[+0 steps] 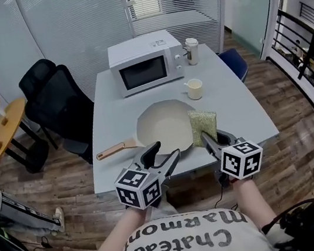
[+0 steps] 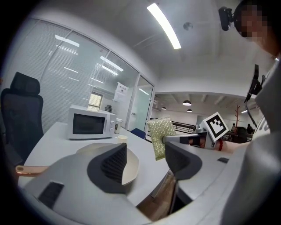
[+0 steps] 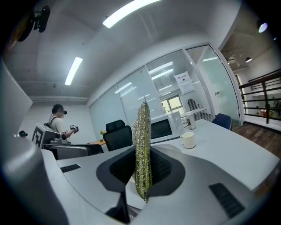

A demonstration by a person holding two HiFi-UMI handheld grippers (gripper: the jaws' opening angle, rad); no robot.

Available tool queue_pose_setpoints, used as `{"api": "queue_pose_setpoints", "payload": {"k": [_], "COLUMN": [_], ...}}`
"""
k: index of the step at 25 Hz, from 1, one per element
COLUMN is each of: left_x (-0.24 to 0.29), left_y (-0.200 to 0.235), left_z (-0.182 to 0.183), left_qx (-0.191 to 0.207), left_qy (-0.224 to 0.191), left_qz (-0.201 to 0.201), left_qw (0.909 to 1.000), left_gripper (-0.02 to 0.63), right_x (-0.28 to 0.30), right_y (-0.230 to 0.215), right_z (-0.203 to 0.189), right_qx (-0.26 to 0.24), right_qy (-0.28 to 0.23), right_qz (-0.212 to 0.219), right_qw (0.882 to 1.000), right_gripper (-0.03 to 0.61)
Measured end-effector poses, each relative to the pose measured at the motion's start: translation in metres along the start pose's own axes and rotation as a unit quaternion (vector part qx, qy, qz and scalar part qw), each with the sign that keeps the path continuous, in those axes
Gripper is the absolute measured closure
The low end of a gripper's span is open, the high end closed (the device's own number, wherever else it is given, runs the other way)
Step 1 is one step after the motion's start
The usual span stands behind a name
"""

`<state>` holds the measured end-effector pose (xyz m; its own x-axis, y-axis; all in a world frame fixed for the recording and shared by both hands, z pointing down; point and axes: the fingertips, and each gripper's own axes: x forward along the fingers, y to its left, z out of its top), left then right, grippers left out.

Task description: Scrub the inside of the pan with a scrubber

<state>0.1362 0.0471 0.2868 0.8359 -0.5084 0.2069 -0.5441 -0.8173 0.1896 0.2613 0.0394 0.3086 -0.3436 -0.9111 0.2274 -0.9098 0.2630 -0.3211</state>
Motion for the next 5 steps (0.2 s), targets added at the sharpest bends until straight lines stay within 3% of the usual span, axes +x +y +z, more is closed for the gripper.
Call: {"api": "queue_pose_setpoints", "payload": {"k": [5], "left_x": [-0.0073], "left_y": [-0.0078], "left_z": [-0.0111], "left_qx": [-0.026], "left_qy": [0.006], "left_qz": [-0.004], "left_qw": [0.9996], "left_gripper": [0.347], "right_x": [-0.0092], "right_y": [-0.0039], "right_z": [-0.0084], "right_qx": [-0.016], "right_qy": [0.022], "right_qz": [-0.016], "right_qw": [1.0], "right_gripper": [0.523]}}
